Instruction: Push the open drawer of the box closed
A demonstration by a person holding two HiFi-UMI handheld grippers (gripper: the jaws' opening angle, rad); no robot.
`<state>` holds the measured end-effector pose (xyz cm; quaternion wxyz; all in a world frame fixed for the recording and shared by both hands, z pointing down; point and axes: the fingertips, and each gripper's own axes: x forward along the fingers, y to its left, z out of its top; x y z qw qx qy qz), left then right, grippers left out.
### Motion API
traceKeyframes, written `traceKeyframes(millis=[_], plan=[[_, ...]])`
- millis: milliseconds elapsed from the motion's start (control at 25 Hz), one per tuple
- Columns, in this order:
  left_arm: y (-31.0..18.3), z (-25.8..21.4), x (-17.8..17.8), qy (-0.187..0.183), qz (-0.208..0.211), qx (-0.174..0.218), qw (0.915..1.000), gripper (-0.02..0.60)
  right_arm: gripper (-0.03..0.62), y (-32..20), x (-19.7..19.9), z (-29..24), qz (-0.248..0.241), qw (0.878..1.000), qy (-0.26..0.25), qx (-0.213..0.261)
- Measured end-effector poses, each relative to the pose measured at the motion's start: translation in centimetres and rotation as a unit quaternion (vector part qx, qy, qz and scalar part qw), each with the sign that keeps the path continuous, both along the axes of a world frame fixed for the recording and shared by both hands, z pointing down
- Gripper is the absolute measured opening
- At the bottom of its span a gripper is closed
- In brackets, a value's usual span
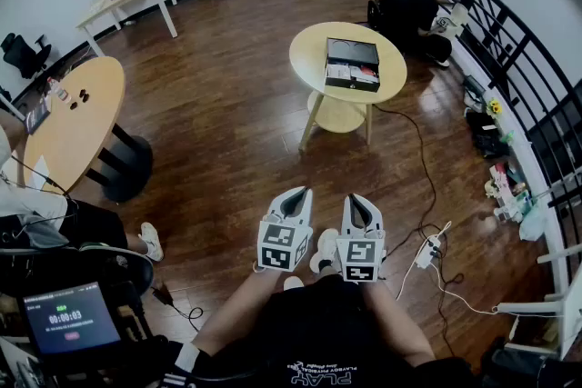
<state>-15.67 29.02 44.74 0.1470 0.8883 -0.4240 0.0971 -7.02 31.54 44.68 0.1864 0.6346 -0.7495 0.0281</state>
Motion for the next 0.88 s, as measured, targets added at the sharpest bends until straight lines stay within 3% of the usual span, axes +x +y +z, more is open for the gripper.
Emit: traceKeyframes(millis=[880], plan=[[-13.4,1.6,7.2,-0.014,0.006,-0.034,0.9993,-0.003,0.006,-14.1,7.9,1.4,0.020,0.999,-0.042,-0.017]])
